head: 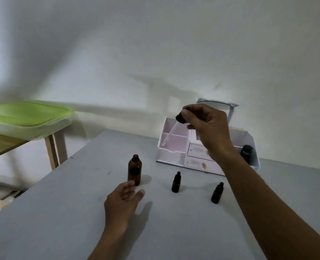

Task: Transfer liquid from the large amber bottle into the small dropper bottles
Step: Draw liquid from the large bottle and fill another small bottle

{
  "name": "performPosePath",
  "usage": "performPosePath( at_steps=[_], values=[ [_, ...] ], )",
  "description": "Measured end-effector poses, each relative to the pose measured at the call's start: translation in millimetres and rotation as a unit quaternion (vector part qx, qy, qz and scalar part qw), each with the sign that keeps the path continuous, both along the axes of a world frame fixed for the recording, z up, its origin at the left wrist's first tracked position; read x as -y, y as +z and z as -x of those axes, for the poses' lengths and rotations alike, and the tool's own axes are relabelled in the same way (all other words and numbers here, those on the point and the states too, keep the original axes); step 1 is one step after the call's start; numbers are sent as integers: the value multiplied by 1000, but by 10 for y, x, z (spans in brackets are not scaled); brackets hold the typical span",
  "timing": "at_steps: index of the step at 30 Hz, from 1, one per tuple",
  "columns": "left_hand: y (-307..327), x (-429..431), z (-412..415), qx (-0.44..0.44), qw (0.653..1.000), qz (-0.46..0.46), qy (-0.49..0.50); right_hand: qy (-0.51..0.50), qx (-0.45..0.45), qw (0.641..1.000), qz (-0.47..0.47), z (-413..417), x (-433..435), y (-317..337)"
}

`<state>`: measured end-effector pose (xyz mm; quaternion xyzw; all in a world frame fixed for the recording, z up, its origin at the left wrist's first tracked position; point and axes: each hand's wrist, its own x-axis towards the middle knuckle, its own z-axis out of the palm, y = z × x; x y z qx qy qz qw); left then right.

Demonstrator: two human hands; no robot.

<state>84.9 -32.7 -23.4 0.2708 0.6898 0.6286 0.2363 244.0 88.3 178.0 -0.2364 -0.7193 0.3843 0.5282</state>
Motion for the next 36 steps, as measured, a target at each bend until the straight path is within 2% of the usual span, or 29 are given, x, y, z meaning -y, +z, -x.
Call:
performPosePath(
  at_steps=[9, 14, 22, 36],
  values=[
    [-16, -238, -1322, 25, 982, 16, -188, -96, 21, 995, 14, -1428, -125, -235],
    [16, -572, -2037, 30, 967, 9, -252, -156, 10, 987, 40, -2099, -293, -417],
    [14, -1205, -2547, -18, 955, 2, -296, -216, 9, 975, 48, -2607, -554, -768],
    [-87, -1691, -2749, -112, 945, -7, -307, -224, 17, 972, 62, -2758, -795, -1053]
  ],
)
